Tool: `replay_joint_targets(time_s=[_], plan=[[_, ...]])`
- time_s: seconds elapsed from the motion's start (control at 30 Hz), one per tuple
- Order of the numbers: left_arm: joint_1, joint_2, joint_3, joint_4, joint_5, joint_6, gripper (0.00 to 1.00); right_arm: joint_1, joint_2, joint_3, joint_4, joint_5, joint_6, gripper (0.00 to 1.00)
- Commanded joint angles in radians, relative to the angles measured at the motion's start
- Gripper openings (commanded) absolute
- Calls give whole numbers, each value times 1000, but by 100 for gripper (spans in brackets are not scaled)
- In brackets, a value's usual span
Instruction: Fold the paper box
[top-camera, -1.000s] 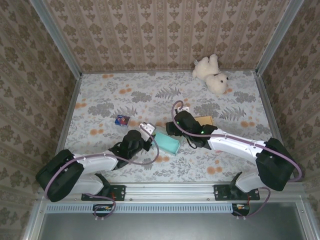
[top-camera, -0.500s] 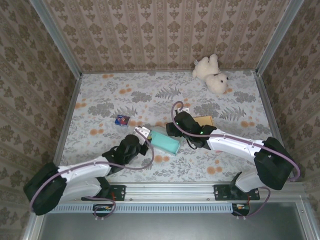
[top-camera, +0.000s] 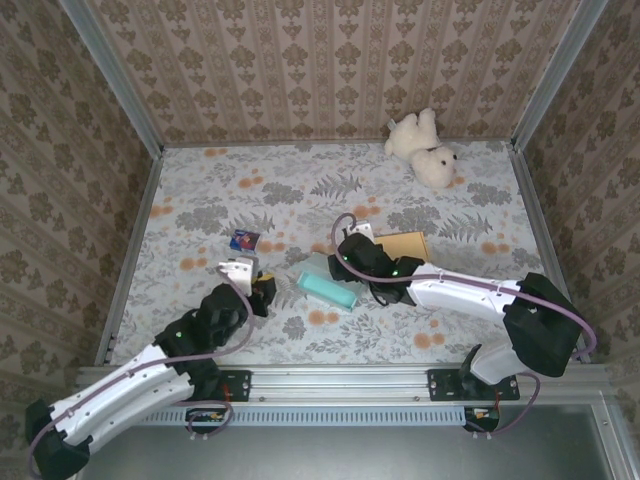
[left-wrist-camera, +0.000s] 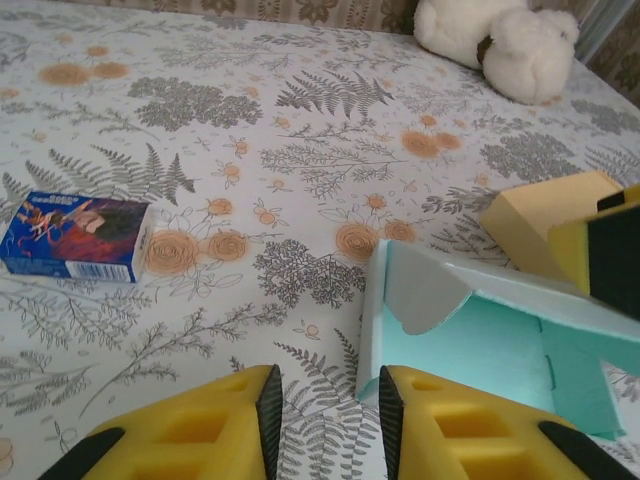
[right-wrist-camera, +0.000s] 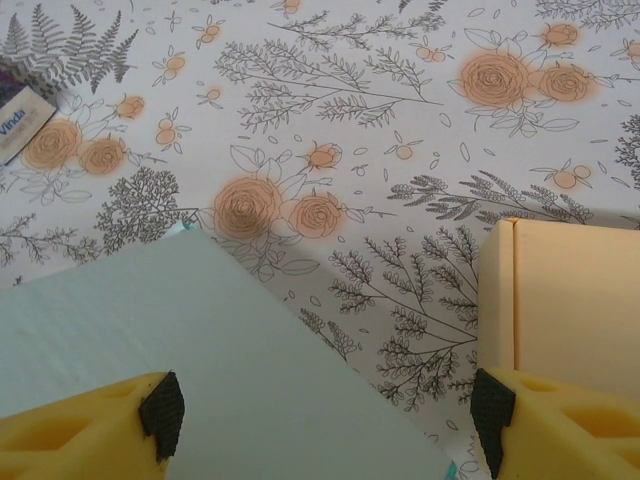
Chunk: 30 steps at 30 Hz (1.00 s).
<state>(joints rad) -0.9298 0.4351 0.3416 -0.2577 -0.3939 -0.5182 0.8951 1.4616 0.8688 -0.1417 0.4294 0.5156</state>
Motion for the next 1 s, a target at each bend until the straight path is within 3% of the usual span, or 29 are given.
replay_joint_targets(time_s=[0.0, 0.97], plan=[[-6, -18, 26, -100, -30, -79, 34, 23, 11, 25, -36, 70, -21, 79], [-6, -27, -35, -12, -56, -57, 37, 88, 23, -47, 24, 43, -25, 79]])
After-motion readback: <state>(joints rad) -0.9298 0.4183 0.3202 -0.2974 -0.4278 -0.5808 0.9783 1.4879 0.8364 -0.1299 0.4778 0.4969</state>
